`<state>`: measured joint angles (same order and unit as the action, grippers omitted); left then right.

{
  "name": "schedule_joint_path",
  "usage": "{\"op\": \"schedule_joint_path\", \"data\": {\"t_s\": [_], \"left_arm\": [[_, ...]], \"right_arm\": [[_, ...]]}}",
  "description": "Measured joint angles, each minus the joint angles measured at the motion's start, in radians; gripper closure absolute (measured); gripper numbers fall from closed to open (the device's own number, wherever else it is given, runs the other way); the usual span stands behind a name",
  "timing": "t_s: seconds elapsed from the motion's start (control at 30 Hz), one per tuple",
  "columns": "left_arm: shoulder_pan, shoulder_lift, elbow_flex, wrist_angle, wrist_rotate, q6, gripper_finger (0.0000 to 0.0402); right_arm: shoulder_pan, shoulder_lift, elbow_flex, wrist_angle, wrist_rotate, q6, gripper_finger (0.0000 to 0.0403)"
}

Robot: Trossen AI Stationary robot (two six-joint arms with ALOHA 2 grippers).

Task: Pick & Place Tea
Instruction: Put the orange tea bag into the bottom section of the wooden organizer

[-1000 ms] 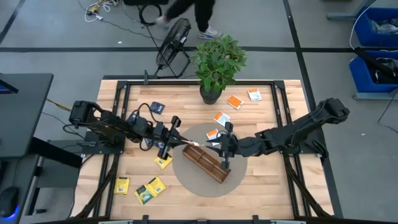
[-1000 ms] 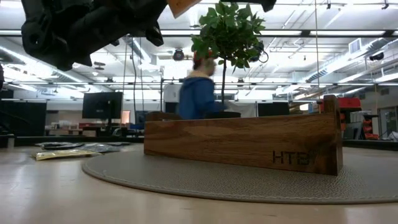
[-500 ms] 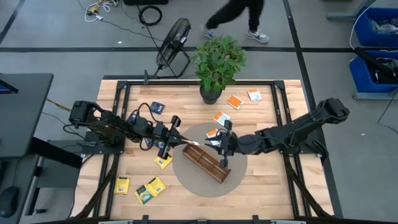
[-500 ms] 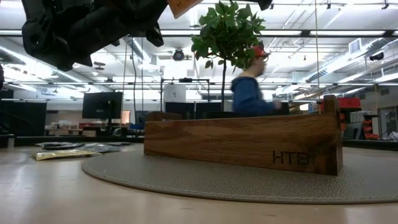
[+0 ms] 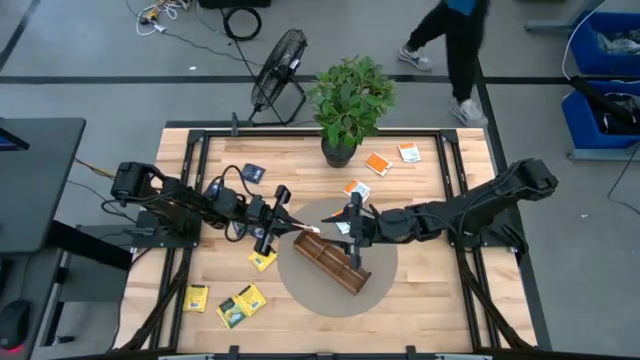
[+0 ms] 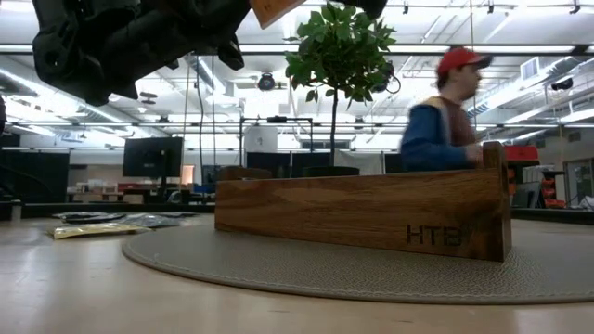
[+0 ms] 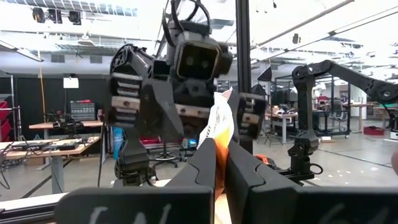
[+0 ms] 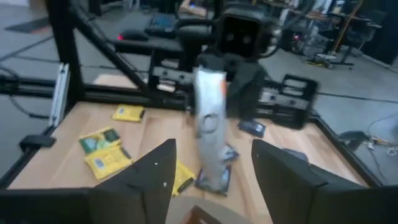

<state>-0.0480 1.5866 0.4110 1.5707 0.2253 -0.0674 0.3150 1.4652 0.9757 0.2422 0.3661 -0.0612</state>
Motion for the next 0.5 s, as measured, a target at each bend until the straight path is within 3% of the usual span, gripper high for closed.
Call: {"op": "schedule_joint_path", "data": {"t_s": [0.27,0.5], "left_arm": [[0.000,0.000,0.000,0.000,-0.003,0.000,0.0391],[0.000,0.000,0.000,0.000,-0.003,0.000,0.0391]], "right_arm": [[0.019,-0.008,0.000,0.036,-0.002,-0.061,0.0239],[0.020,-0.008,0.000,0.025,-0.001,-0.079,0.0371]]}}
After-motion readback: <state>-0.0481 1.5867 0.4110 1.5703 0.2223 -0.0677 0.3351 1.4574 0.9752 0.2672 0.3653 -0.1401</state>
